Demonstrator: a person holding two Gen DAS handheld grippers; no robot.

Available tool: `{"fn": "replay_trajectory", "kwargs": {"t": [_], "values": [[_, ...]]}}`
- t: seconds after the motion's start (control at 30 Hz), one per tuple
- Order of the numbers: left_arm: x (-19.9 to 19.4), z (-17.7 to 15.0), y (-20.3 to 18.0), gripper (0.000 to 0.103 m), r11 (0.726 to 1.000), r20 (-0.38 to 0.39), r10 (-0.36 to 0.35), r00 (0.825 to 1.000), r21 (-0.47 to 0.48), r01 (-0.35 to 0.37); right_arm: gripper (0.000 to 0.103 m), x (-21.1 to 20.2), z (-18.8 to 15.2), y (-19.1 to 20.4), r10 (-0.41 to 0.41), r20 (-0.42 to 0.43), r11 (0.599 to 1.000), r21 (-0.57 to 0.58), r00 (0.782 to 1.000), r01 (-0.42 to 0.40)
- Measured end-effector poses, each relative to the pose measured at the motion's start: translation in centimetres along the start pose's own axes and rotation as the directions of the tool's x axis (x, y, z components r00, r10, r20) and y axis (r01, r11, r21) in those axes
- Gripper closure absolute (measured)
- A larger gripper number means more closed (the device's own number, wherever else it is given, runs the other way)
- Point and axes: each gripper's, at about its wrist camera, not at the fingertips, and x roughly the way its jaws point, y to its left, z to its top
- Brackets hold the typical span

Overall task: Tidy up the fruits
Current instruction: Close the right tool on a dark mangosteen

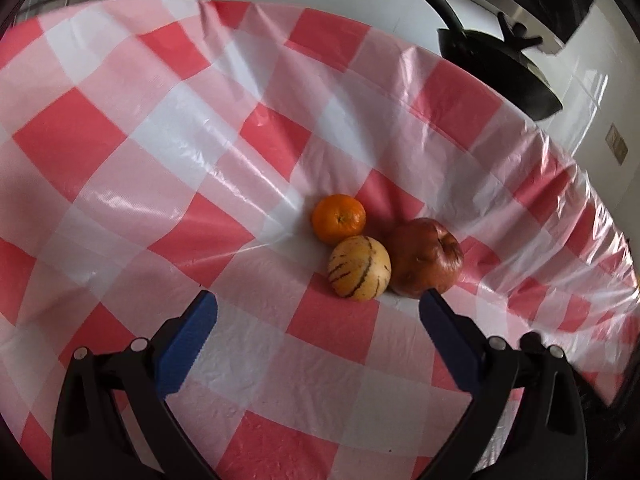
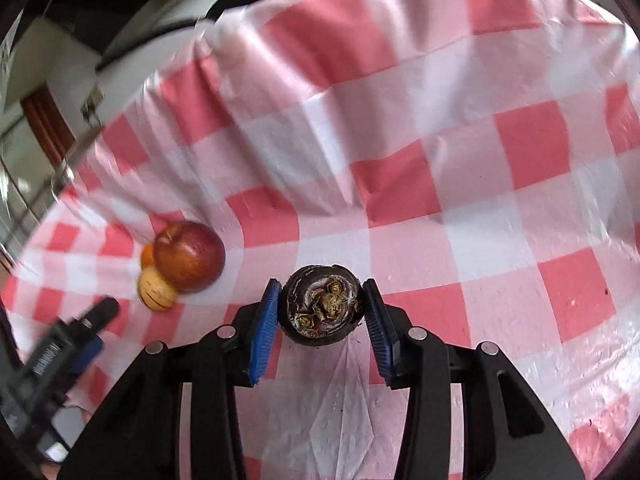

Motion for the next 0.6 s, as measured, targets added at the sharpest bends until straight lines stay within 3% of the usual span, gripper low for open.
{"fn": "replay_trajectory", "kwargs": {"t": [0.17, 0.53, 0.6], "values": [[0.8, -0.2, -1.4, 0.002, 0.998, -0.024, 0.015, 1.000, 0.062, -0.013, 0.061, 0.1, 0.1, -2.5, 0.049, 0.001, 0.996, 0.072, 0.999, -0.049], [5.5, 1.6, -4.1, 0.001, 0.972, -0.112, 0.121, 0.986, 0.215, -0.094, 0.061, 0.6, 0.8, -1.4, 0.064, 0.000, 0.995, 0.080, 0.998, -0.064], [5.6, 1.9, -4.4, 0.001, 0.971, -0.106, 0.094, 0.990, 0.228, -0.068, 0.061, 0.6, 0.9, -1.3, 0.064, 0.000, 0.995, 0.079, 0.998, -0.063]]}}
